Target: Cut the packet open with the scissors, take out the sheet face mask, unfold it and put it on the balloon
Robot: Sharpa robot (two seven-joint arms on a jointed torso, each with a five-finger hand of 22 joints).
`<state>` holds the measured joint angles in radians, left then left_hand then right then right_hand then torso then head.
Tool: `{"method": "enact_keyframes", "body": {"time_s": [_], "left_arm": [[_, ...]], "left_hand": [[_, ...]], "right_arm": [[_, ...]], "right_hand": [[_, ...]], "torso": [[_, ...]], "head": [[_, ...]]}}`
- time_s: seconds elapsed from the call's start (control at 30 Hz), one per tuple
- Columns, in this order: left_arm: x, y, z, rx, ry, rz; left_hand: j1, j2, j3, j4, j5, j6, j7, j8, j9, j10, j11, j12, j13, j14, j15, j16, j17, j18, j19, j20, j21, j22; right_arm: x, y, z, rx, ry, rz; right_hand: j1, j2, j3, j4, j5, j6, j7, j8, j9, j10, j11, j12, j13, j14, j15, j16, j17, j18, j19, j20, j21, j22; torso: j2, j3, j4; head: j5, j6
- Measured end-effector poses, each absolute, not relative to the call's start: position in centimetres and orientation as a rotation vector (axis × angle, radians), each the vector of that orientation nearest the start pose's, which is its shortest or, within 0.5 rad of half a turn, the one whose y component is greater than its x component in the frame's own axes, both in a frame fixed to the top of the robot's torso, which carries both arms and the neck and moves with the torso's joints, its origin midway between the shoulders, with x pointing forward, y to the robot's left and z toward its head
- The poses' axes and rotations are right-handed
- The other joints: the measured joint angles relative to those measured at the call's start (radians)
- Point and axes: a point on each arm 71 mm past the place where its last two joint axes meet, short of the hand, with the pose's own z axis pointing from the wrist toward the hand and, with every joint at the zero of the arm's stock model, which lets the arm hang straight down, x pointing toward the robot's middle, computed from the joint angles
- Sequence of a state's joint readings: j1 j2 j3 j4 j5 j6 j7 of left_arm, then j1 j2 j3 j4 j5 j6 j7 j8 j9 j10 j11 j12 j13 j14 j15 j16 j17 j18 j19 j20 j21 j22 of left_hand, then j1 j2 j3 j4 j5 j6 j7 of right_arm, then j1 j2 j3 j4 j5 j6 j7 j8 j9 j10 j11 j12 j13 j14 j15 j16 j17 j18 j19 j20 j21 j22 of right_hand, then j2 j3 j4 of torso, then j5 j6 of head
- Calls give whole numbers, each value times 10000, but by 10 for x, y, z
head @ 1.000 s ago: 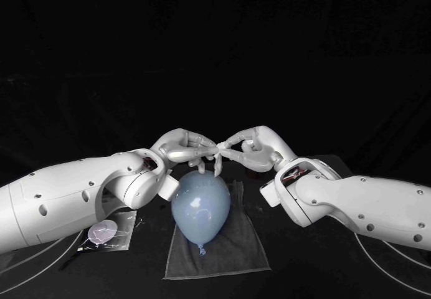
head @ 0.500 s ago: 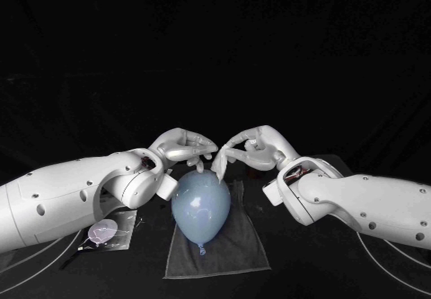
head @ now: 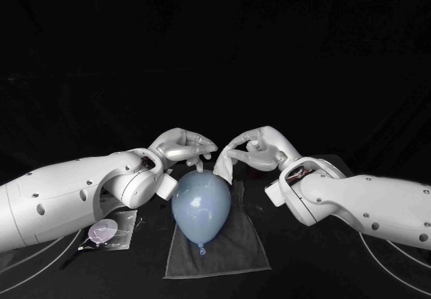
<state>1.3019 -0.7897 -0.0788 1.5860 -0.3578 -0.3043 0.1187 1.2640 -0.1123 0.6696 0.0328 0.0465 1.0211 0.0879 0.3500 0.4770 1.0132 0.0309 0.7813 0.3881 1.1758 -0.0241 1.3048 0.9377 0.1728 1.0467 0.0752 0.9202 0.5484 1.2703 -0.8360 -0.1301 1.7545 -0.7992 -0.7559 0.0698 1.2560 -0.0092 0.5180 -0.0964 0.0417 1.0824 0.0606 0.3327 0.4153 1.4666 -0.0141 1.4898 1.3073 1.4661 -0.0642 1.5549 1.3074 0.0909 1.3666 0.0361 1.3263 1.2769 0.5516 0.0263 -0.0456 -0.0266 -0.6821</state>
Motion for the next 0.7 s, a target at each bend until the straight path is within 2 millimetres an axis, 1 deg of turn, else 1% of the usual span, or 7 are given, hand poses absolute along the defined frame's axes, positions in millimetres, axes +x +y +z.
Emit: {"method": "enact_keyframes", "body": {"time_s": [0.13, 0.2, 0.23, 0.3, 0.43, 0.53, 0.7], "left_arm": [[484, 158, -150, -7226, 17283, -13883], [483, 157, -150, -7197, 17300, -13882], [483, 157, -150, -7171, 17317, -13889], [483, 156, -150, -7109, 17344, -13900], [482, 153, -150, -6929, 17446, -13967], [480, 150, -150, -6752, 17548, -14027], [479, 148, -151, -6479, 17736, -14100]], "left_hand": [[-82, -82, -74, -68, 0, -5, -6, 0, 2, -81, 3, 0, 3, -1, 0, 0, -29, -1, 1, 0, -1, -1], [-345, -316, -405, 64, 35, -72, -2, 6, 1111, -221, 70, 0, 3, -54, 50, 0, -63, 0, -20, 21, -2, -2], [-509, -403, -566, 144, 39, -93, 21, 5, 1310, -256, 105, 0, 10, -55, 50, 0, -77, 1, -40, 41, -2, -8], [-670, -562, -839, 276, 39, -104, 33, -101, 1338, -305, 86, 0, 38, -110, 104, -1, -80, 0, -52, 52, -2, -33], [-1071, -963, -1444, 555, 39, -218, 147, -346, 1160, -486, 162, -62, 47, -185, 179, -2, -157, 0, -87, 88, -73, -79], [-1182, -1093, -1711, 678, 39, -270, 198, -466, 1070, -560, 231, -67, 57, -292, 210, -48, -226, -2, -124, 125, -114, -107], [-1026, -1258, -1926, 790, 39, -319, 247, -564, 966, -649, 248, -115, 76, -342, 263, -91, -282, -6, -124, 126, -161, -132]], "right_arm": [[442, -154, -150, 4407, 14346, 11094], [441, -153, -150, 4393, 14369, 11125], [441, -152, -150, 4381, 14385, 11152], [440, -152, -149, 4366, 14404, 11186], [439, -150, -149, 4355, 14421, 11266], [438, -149, -149, 4368, 14410, 11315], [437, -149, -148, 4433, 14374, 11413]], "right_hand": [[-27, -27, 1, -1, 36, -1, -1, 9, 0, 0, 0, 0, 1, -1, 1, -4, 1, -1, -1, 0, 0, 0], [-52, -53, 30, -30, 47, -2, -1, 45, 0, 0, 0, 0, 2, -1, 1, -10, 2, -2, -1, 0, 0, 0], [-52, -53, 30, -30, 48, -2, -1, 46, 1, -1, 1, 0, 3, -1, 1, -8, 3, -2, -2, 0, -1, 0], [-52, -53, 30, -30, 48, -3, 0, 80, 0, -1, 1, 0, 4, -6, 6, 9, 8, -2, -2, 0, -1, 0], [-89, -61, 57, -5, 48, -12, 4, 81, 0, -1, 1, 0, 6, 9, -9, 29, 8, -2, -2, 1, -1, -1], [-116, -36, 94, -16, 47, -31, -6, 82, 1, -1, 1, 0, 7, 23, -23, 30, 8, -3, -3, 1, -1, -2], [-129, -22, 94, -16, 46, -45, 3, 82, 1, -1, 2, 0, 9, 23, -23, 30, 8, -5, -3, 1, -1, -11]], "torso": [[0, -1, -2], [1, -1, -2], [1, -1, -1], [2, 1, -1], [6, 3, 0], [5, 2, 1], [5, 2, 2]], "head": [[0, -1], [0, -1], [0, -1], [-7, -1], [-14, -11], [-20, -16], [-26, -33]]}}
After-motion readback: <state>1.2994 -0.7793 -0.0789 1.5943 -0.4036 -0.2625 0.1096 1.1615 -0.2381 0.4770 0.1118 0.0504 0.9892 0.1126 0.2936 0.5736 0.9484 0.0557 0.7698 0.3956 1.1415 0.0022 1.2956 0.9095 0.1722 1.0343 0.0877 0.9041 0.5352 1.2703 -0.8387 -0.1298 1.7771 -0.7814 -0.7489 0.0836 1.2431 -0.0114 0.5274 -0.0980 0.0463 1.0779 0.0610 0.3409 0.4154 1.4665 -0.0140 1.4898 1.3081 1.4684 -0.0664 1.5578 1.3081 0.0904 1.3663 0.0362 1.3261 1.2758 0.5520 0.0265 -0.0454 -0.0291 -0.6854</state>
